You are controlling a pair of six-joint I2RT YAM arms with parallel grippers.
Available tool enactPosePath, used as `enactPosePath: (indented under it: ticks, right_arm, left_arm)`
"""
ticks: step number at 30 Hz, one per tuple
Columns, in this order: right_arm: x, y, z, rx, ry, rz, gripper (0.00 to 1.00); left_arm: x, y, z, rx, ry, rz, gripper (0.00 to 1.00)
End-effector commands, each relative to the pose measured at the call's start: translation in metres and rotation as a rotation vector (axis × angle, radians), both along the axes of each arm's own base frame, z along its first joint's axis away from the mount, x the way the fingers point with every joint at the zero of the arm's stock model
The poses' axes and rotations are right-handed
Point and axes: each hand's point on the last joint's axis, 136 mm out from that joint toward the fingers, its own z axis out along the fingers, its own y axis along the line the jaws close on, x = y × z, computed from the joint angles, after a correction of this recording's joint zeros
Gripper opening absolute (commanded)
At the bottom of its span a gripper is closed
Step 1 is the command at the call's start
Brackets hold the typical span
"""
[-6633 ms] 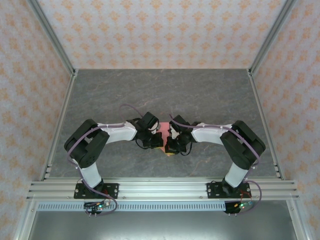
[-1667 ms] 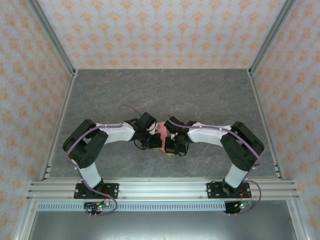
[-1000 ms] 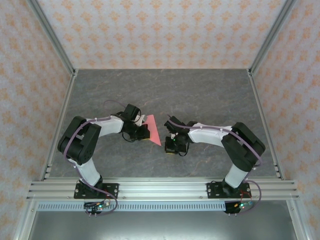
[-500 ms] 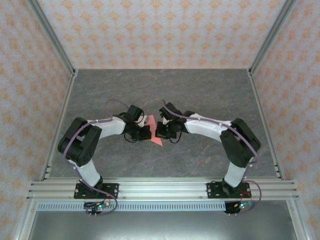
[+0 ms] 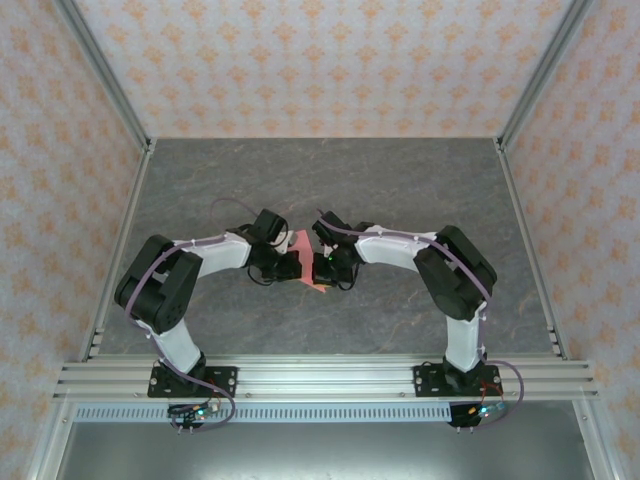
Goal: Fold a paper plane with a square sheet of paper (fold left side to right side)
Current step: Third fold the triangle at the center of the table.
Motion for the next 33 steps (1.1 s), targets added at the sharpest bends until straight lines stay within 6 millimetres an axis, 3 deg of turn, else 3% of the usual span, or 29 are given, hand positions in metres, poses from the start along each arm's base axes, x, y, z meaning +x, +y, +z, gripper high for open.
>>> enactPosePath:
  ticks: [1,10,17,20,26,30,33]
  right_arm:
    - [-0.024,-0.039,-0.030,-0.197,0.091,0.018,0.00]
    - [-0.034,-0.053,-0.040,-0.259,0.116,0.036,0.00]
    - [-0.031,-0.050,-0.036,-0.236,0.092,0.054,0.00]
    - [-0.023,-0.037,-0.023,-0.162,0.037,0.072,0.00]
    - [0.001,-0.019,0.023,-0.041,-0.151,0.109,0.00]
    - [0.013,-0.028,0.050,-0.032,-0.306,0.101,0.15]
    - [0.015,-0.037,0.065,-0.028,-0.400,0.097,0.27]
  left_arm:
    - [-0.009,0.039,-0.014,0.134,0.051,0.034,0.06]
    - [-0.006,0.067,-0.028,0.187,0.079,0.064,0.08]
    - [0.003,0.086,-0.012,0.176,0.061,0.107,0.14]
    - [0.009,0.081,0.007,0.121,0.023,0.128,0.22]
    - [0.018,0.062,0.041,-0.059,-0.050,0.236,0.45]
    - [0.020,0.053,0.048,-0.170,-0.053,0.322,0.51]
    - [0.017,0.053,0.044,-0.177,-0.030,0.352,0.53]
